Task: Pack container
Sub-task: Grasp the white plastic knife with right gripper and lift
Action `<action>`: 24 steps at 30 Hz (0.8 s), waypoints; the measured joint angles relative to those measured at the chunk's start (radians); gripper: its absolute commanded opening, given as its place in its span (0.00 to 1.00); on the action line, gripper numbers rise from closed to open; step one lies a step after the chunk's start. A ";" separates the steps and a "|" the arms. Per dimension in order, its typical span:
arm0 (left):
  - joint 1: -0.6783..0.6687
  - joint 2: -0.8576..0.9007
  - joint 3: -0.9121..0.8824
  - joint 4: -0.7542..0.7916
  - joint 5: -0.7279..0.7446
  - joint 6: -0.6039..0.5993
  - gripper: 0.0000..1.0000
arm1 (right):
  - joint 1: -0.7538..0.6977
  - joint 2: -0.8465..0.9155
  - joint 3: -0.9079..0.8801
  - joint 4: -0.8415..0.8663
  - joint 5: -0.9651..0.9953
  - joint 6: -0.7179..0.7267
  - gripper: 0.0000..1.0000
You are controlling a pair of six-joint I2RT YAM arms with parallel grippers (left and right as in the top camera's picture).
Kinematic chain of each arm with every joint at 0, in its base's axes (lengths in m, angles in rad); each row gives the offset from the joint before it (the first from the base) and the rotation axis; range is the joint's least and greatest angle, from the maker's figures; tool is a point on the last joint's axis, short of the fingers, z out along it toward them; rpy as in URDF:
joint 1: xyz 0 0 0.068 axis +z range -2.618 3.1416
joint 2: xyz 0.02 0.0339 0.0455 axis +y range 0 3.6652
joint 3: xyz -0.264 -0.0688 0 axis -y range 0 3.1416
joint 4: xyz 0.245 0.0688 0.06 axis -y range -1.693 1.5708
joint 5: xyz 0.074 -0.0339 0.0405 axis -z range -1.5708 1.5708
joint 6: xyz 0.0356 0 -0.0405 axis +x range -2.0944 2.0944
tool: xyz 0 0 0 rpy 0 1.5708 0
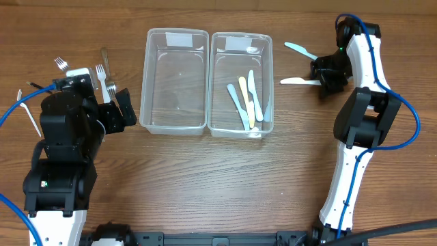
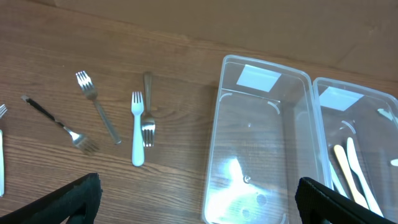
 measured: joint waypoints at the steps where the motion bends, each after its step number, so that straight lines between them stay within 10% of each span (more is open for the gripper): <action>1: 0.000 0.000 0.000 0.000 0.000 0.000 1.00 | 0.000 0.000 0.000 0.003 0.002 -0.005 0.54; 9: 0.000 0.000 0.000 0.000 0.009 0.000 1.00 | 0.000 0.000 -0.001 0.011 -0.007 0.002 0.24; 24: 0.000 0.000 0.000 0.000 0.019 0.000 1.00 | 0.000 -0.001 -0.001 0.034 -0.019 0.002 0.04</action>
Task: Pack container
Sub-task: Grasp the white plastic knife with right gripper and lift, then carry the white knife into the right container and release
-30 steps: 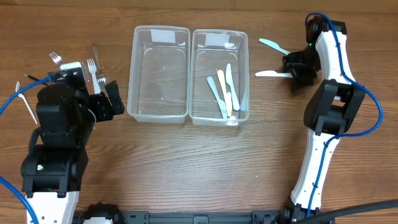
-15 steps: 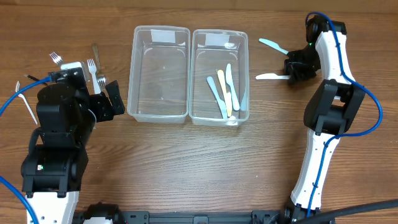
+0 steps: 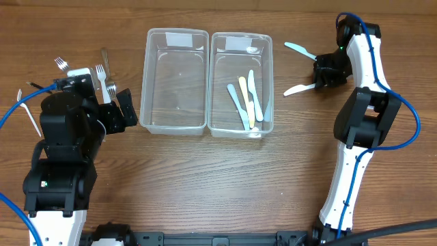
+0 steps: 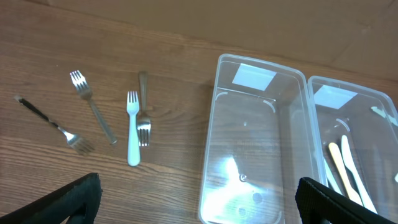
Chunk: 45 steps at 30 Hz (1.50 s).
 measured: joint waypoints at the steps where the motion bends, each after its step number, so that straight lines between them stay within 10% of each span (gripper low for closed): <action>1: 0.000 0.000 0.000 0.000 0.000 0.000 1.00 | 0.000 0.000 0.000 0.002 -0.001 0.000 0.04; 12: 0.000 0.000 0.000 0.000 0.000 0.000 1.00 | 0.000 0.008 0.072 -0.028 0.014 -0.089 0.04; 26: 0.000 0.000 0.000 0.000 0.000 0.000 1.00 | 0.101 0.003 0.739 -0.256 0.080 -0.418 0.04; 45: 0.000 0.000 0.000 0.000 0.000 0.000 1.00 | 0.473 -0.035 0.750 -0.264 0.055 -0.692 0.04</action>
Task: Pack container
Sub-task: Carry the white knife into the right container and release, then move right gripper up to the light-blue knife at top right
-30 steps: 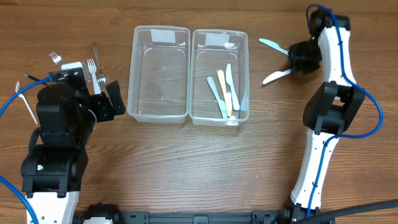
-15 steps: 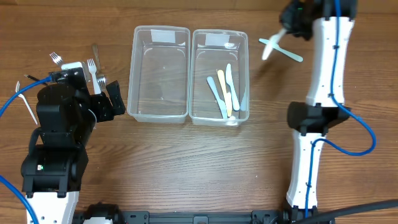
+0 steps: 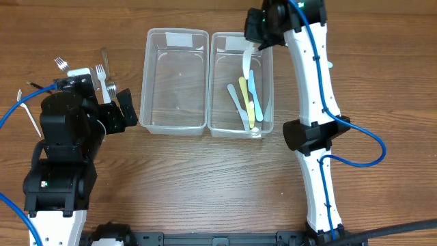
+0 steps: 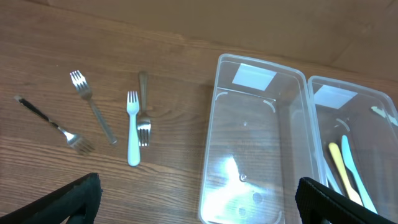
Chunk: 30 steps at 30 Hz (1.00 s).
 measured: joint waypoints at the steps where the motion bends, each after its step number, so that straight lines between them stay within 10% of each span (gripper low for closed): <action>1: 0.000 0.000 0.000 0.000 0.000 0.000 1.00 | 0.006 -0.006 0.000 0.000 0.000 0.000 0.04; 18: 0.000 0.000 0.000 -0.033 0.000 0.000 1.00 | 0.000 -0.488 -0.793 -0.002 0.054 -0.053 0.04; 30: 0.000 0.000 0.000 -0.033 0.000 0.000 1.00 | 0.039 -0.467 -0.887 0.135 0.054 -0.198 0.04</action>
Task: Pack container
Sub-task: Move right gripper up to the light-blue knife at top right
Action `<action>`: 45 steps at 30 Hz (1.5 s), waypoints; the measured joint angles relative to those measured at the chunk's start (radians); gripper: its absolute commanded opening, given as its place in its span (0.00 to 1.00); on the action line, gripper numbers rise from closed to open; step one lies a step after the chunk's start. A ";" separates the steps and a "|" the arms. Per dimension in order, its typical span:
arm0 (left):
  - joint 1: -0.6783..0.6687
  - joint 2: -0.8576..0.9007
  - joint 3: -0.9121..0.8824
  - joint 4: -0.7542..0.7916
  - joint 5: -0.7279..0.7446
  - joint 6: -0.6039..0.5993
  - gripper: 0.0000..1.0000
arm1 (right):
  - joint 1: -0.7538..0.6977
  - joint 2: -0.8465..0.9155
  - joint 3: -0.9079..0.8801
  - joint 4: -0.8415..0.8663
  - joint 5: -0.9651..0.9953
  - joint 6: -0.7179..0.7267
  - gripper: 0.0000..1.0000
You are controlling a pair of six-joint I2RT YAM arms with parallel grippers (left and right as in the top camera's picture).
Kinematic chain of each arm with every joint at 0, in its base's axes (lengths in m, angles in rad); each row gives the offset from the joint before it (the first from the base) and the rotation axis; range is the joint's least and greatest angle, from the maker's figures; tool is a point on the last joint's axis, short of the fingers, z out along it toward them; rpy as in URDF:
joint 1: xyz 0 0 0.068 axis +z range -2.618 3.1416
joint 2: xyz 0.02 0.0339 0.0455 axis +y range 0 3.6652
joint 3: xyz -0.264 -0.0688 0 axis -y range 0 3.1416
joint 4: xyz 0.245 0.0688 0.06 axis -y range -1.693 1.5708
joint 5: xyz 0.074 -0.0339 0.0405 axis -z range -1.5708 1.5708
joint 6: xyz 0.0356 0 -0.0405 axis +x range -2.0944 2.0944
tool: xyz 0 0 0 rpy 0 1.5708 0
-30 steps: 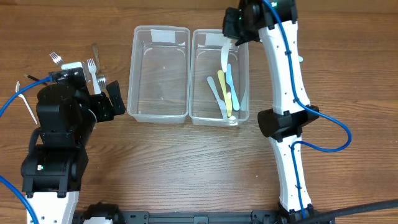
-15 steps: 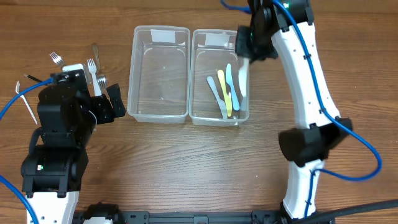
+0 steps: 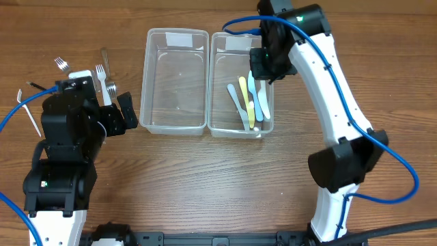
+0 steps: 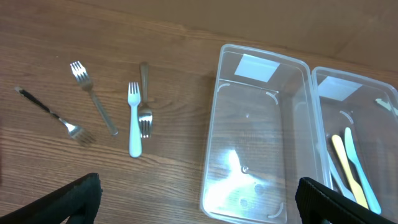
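Observation:
Two clear plastic containers stand side by side. The left container [image 3: 151, 102] [image 4: 214, 180] holds nothing. The right container [image 3: 240, 39] [image 4: 323, 81] holds several plastic knives [image 3: 244, 98], yellow and pale blue. My right gripper [image 3: 263, 67] hangs over that container's far right part, just above the knives; its jaws are hidden under the wrist, and a pale knife [image 3: 265, 104] lies right below it. My left gripper [image 3: 117, 111] [image 4: 199, 208] stands wide open and empty beside the left container's near left corner.
Several forks lie on the wood left of the containers: a white plastic fork [image 4: 133, 118], metal forks [image 4: 93, 96] [image 4: 145, 106] and a dark-handled one [image 4: 53, 115]. Another white fork [image 3: 29, 113] lies at the far left. The right arm [image 3: 334, 102] spans the table's right side.
My right gripper moved from the right container's far edge, where a white knife hung from it, to lower over the container's right part. The left arm barely moved.
My right gripper was down at a white knife on the table right of the containers, then had one end of it raised. Later it held the knife over the right container's far edge. Now it sits low over the knives inside. The left gripper stayed open.

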 measured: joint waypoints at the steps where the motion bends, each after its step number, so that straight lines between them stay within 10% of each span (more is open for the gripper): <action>1: 0.000 0.000 0.000 0.000 0.000 0.000 1.00 | 0.000 0.019 0.000 0.014 0.000 -0.006 0.04; 8: 0.000 0.000 0.000 0.000 0.000 0.000 1.00 | 0.000 0.155 0.000 0.039 -0.003 -0.039 0.04; 19: 0.000 0.000 0.000 0.000 0.000 0.000 1.00 | 0.000 0.217 -0.007 0.060 -0.011 -0.055 0.47; 29: 0.000 0.000 0.000 0.000 0.000 0.000 1.00 | 0.000 0.217 0.011 0.051 -0.011 -0.053 0.57; 45: 0.000 0.000 0.000 0.004 0.000 0.000 1.00 | -0.220 0.204 0.666 0.147 0.056 -0.010 0.90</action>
